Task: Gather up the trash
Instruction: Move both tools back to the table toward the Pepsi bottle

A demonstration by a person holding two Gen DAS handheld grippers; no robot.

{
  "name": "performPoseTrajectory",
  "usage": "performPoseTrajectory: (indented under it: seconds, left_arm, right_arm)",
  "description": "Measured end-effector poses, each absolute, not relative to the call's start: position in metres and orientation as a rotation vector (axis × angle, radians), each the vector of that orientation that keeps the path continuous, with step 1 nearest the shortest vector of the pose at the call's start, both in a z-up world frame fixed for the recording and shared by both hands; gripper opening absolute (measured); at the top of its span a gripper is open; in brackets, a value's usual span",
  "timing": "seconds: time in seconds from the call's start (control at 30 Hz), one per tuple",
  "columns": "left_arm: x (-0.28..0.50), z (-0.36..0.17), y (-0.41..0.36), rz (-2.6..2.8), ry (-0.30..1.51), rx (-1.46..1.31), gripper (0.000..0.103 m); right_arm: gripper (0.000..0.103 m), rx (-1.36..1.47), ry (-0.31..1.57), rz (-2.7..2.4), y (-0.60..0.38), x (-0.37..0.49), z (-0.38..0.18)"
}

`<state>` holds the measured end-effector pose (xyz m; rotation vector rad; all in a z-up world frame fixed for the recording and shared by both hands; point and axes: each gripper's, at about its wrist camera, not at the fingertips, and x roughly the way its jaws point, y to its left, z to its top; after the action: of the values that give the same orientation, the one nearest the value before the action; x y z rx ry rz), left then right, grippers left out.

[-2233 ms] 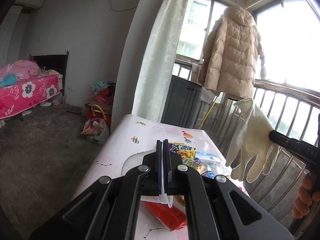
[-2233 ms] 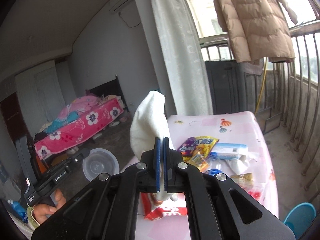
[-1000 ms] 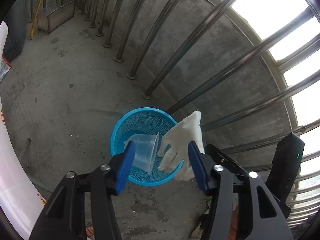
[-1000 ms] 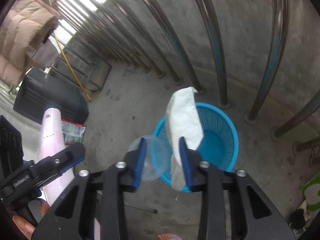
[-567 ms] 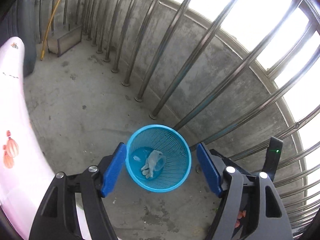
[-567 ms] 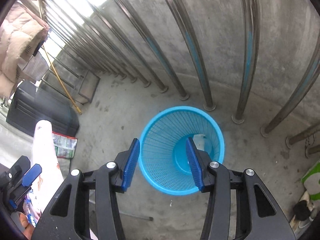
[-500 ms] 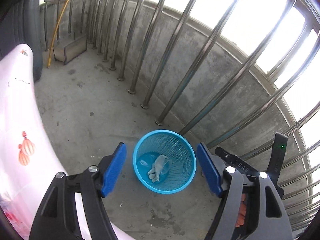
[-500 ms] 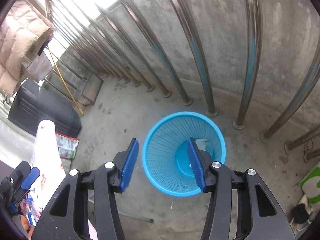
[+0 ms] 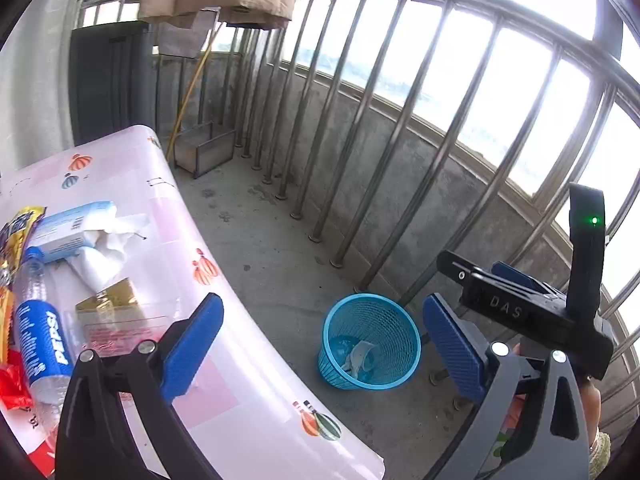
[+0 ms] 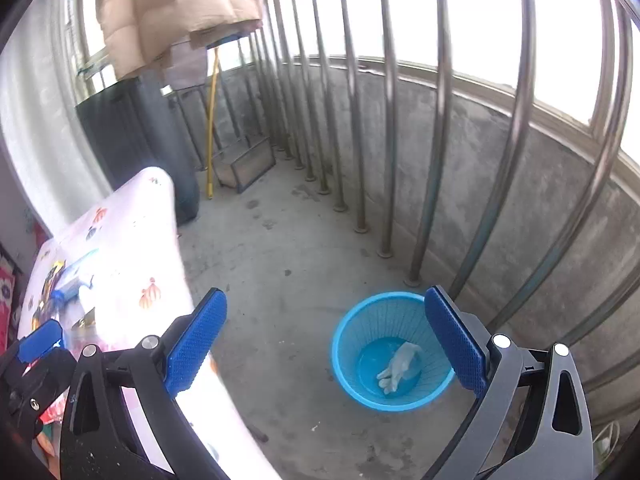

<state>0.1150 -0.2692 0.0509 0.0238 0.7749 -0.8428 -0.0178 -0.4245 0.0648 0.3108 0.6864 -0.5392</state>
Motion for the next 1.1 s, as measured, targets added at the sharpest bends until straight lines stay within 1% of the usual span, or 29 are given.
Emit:
performPoseTrajectory:
  seconds: [0.23, 0.4, 0.63, 0.87, 1.1]
  left_arm:
    - [0.127, 0.068, -0.196, -0.759, 0.766, -0.06, 0.097]
    - [0.137, 0.073, -0.159, -0.722, 0.774, -0.159, 0.097]
    - [0.138, 0.08, -0.115, -0.694, 0.703, -0.18, 0.097]
    - [0.127, 0.072, -0.05, -0.647, 0.643, -0.221, 0.097]
    - [0.124, 0.058, 0.005, -0.645, 0.633, -0.173, 0.097]
  right_arm:
    - [0.095, 0.174, 0.684, -0.45, -0.365, -0.002, 0.08]
    - [0.095, 0.103, 0.689, -0.485, -0.338, 0.008, 0.088]
    - [0.095, 0.006, 0.614, -0.428, -0.304, 0.007, 0.106]
    - [0.095, 0.127, 0.507, -0.17, -0.275, -0.001, 0.111]
    - [0.095, 0.198, 0.549, -0.066, -0.251, 0.017, 0.099]
